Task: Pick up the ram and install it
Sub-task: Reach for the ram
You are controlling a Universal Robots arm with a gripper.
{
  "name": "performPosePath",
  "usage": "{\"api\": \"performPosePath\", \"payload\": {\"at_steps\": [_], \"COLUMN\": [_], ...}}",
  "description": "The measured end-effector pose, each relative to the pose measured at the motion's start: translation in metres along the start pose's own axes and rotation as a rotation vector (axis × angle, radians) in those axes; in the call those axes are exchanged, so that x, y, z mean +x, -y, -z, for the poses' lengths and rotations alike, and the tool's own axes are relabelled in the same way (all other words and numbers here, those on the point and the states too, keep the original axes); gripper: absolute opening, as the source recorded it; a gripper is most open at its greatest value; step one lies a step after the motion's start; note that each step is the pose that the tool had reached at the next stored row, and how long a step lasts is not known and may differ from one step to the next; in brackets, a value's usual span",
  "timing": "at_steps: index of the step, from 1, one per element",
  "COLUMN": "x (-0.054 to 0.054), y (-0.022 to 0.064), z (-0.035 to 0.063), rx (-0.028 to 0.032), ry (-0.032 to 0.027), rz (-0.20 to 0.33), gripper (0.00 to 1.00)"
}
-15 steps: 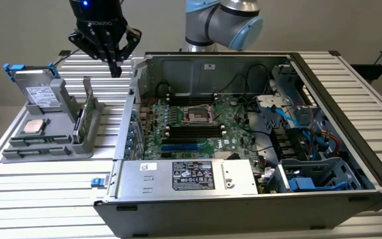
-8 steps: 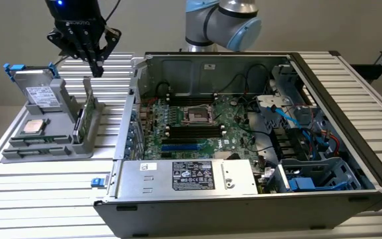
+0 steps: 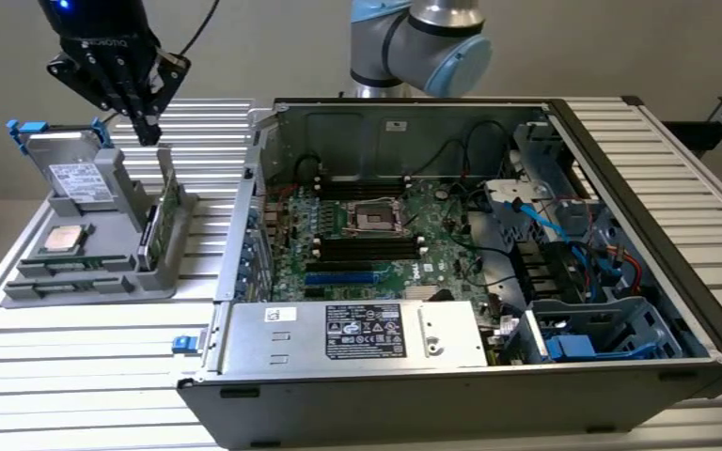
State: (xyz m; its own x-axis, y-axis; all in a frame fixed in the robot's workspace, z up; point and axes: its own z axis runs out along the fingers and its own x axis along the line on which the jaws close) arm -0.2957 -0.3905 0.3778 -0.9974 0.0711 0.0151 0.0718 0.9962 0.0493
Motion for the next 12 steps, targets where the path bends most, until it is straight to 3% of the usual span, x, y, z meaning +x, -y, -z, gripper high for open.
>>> {"api": "performPosePath", "payload": {"at_steps": [12], "x": [0.054], "y": [0.0036], "z": [-0.0010], "rx": [-0.0099], "ry": [-0.0018], "rz": [0.000], "gripper": [0.10]}}
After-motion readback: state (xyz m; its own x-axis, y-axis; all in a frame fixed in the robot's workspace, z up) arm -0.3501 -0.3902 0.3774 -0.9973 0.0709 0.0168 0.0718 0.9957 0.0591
